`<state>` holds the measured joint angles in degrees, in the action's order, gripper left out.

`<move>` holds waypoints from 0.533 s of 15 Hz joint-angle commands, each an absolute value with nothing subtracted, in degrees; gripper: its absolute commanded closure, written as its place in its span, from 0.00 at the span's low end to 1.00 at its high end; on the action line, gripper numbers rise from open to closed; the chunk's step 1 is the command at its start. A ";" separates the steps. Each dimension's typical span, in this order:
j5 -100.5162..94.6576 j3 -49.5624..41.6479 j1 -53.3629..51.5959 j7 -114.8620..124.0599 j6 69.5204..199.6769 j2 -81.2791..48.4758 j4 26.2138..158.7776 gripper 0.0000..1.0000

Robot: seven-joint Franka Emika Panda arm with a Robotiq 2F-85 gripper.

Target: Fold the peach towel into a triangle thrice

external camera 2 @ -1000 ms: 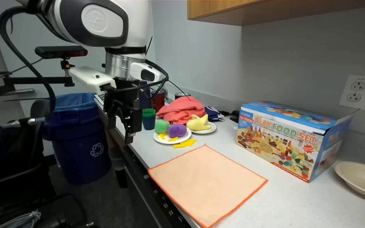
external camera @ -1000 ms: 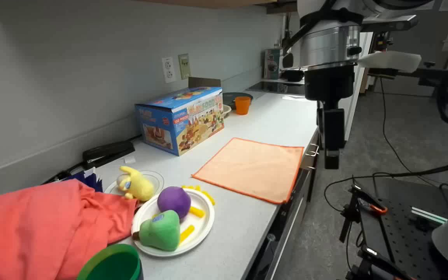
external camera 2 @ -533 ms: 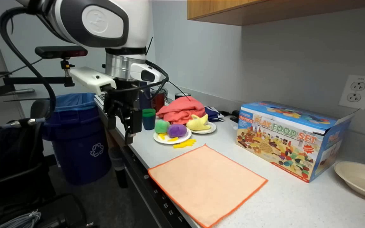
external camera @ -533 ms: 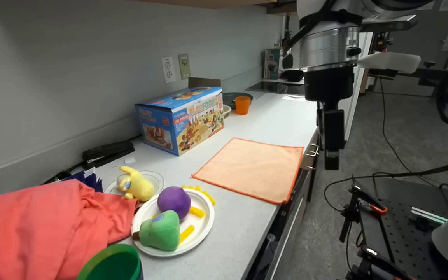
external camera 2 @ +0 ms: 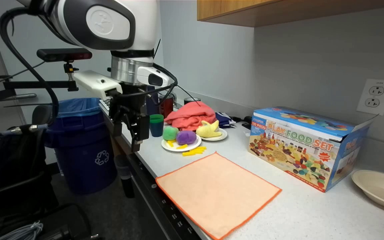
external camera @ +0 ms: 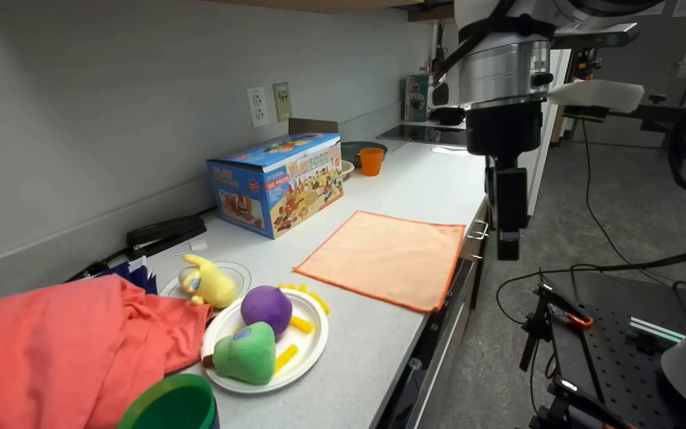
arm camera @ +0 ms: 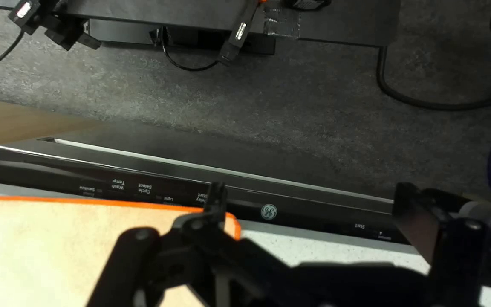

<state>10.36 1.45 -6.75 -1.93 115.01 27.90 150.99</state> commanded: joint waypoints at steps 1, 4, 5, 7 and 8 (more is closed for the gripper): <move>10.54 1.85 -6.31 -2.11 114.89 27.91 150.93 0.00; 10.54 1.85 -6.31 -2.11 114.89 27.91 150.93 0.00; 10.54 1.85 -6.31 -2.11 114.89 27.91 150.93 0.00; 9.03 2.24 -5.33 -0.78 116.44 26.30 150.39 0.00; 8.48 2.27 -4.96 -0.51 117.29 25.40 150.13 0.00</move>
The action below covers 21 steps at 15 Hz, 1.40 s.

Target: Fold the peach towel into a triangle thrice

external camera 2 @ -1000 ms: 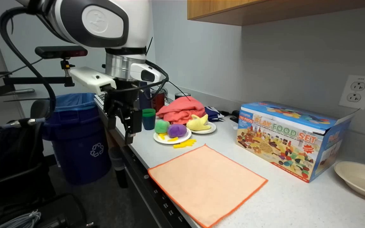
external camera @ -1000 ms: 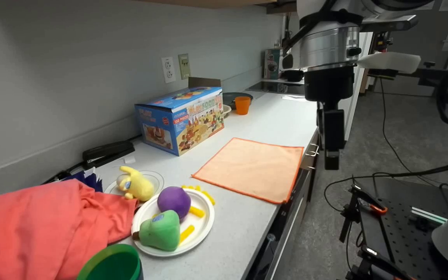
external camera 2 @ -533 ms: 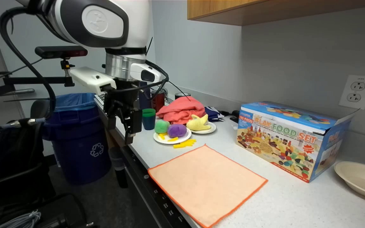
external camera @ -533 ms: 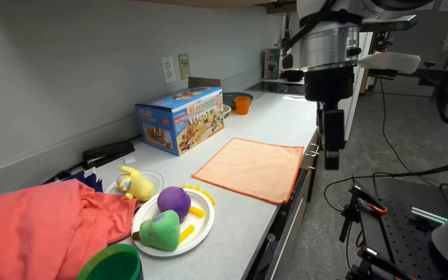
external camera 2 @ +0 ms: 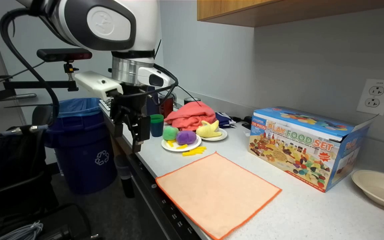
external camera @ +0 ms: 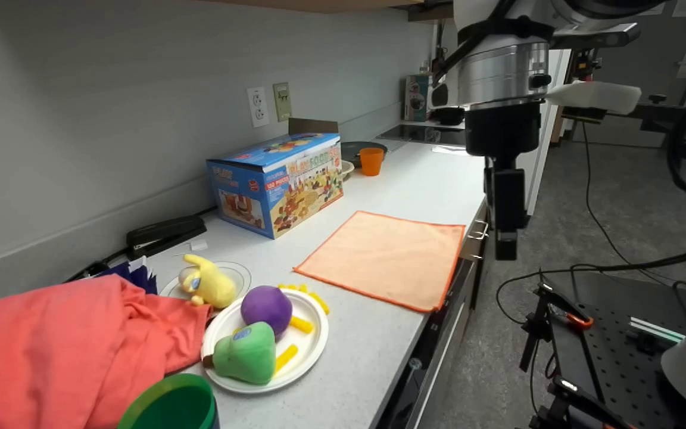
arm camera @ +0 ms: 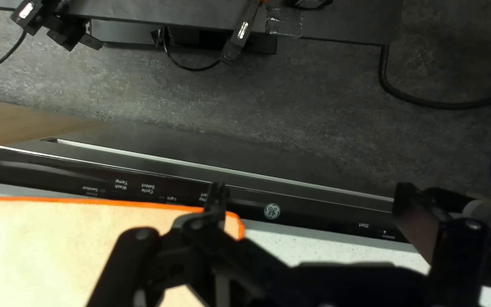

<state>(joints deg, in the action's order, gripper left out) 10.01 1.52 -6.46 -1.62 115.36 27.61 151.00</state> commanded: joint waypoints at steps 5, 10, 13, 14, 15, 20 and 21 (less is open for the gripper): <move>5.61 2.77 -4.26 0.32 123.31 19.18 148.97 0.00; -0.63 2.49 -1.17 7.29 129.24 14.99 148.15 0.00; -2.25 1.20 1.59 11.12 131.51 14.58 148.12 0.00; -2.43 0.62 2.70 12.14 131.99 14.74 148.21 0.00; -2.48 0.18 3.66 13.07 132.37 14.75 148.20 0.00; -3.31 -2.49 8.74 17.21 134.75 15.37 149.50 0.00; -3.66 -2.95 9.67 18.05 135.05 15.42 149.76 0.00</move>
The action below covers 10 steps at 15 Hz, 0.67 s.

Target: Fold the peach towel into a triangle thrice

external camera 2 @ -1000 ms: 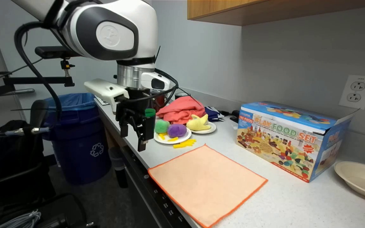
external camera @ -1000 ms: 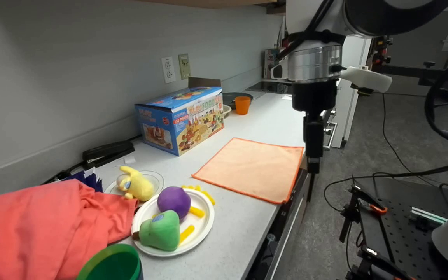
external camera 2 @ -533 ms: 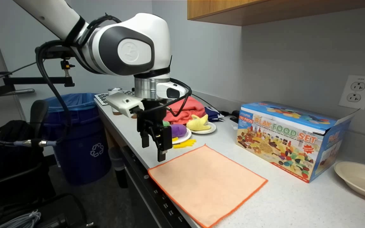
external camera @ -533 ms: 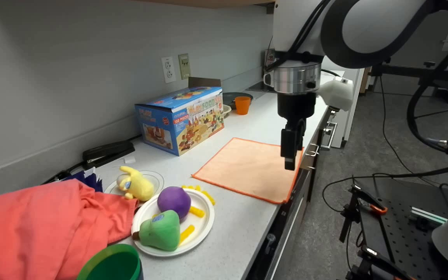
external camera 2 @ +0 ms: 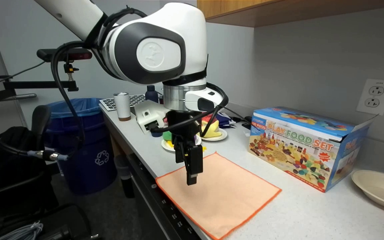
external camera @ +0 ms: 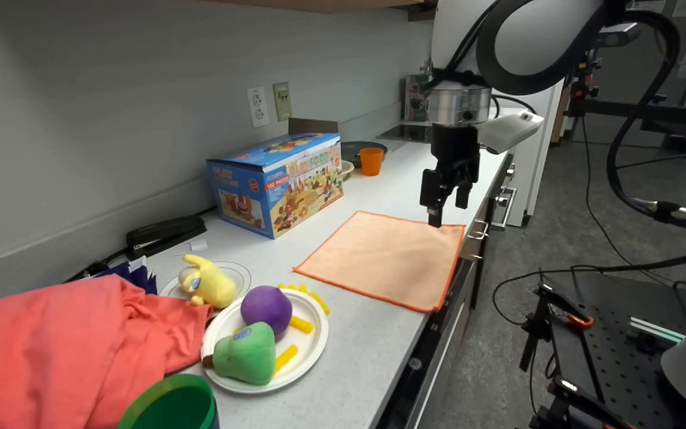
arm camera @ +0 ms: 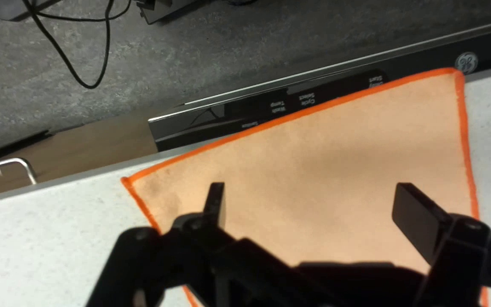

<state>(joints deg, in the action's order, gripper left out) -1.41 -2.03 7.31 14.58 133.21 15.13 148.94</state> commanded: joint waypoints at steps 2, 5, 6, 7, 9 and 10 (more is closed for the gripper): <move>-5.26 -3.55 11.72 20.97 135.95 16.12 150.44 0.00; -3.67 -4.14 11.71 20.38 134.54 15.31 149.41 0.00; -3.68 -4.34 12.23 21.12 134.74 15.54 149.57 0.00; -3.68 -4.42 12.48 21.46 134.77 15.76 149.69 0.00; -3.67 -4.39 12.56 21.89 134.77 15.95 149.75 0.00; -3.66 -4.39 12.56 21.98 134.78 15.94 149.76 0.00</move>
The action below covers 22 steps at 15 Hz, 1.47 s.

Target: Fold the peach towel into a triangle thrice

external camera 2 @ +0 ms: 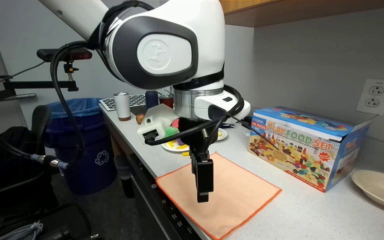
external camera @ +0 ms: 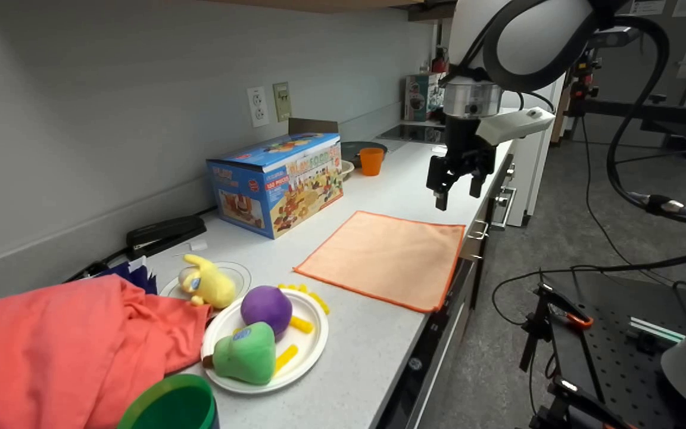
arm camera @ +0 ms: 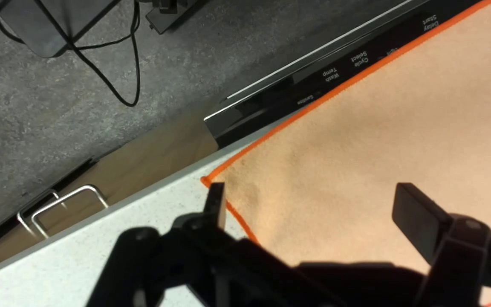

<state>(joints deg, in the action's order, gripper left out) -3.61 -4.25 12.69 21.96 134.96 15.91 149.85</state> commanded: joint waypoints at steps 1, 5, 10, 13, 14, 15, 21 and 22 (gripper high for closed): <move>-3.66 -4.38 12.56 22.03 134.78 15.94 149.76 0.00; -4.66 -5.14 13.72 22.94 135.02 12.65 148.88 0.00; -3.52 -8.96 14.82 18.16 137.42 7.98 147.66 0.00; 0.06 -11.87 14.53 12.47 138.70 5.64 146.22 0.00; 1.43 -12.61 14.40 10.26 138.90 4.66 145.49 0.00; 2.76 -13.14 14.27 8.47 138.87 3.80 144.79 0.00; 10.22 -13.26 13.51 -1.72 139.05 -1.79 141.88 0.00; 10.59 -13.20 13.57 -2.50 138.96 -2.75 141.43 0.00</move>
<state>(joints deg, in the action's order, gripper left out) 7.72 -13.22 14.12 1.31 138.28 0.97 143.58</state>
